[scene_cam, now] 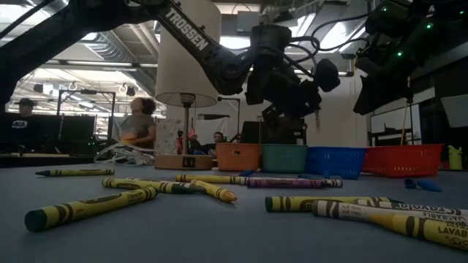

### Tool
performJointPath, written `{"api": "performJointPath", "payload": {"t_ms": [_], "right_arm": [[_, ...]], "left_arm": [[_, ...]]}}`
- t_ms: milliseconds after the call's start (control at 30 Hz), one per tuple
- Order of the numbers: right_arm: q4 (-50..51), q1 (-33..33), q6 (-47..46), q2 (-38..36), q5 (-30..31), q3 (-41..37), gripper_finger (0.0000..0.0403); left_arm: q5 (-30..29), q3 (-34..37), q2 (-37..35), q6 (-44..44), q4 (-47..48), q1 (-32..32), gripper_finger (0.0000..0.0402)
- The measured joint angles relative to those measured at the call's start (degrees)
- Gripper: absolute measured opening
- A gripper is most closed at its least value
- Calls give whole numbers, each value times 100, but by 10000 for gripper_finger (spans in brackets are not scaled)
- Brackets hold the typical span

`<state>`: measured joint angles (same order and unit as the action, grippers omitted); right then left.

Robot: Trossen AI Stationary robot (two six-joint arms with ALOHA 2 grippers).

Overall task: Sort crayons
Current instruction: Put the yellow crayon into the blue bin, then put the green crayon into the orange bin

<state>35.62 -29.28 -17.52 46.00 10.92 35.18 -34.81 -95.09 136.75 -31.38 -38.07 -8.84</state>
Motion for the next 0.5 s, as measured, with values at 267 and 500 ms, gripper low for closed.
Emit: {"api": "performJointPath", "payload": {"t_ms": [267, 500], "right_arm": [[0, 0, 0, 0, 0, 0, 127], [1, 1, 0, 1, -1, 0, 127]], "left_arm": [[1, 0, 0, 0, 14, 8, 105], [294, 0, 0, 870, 0, 11, 116]]}}
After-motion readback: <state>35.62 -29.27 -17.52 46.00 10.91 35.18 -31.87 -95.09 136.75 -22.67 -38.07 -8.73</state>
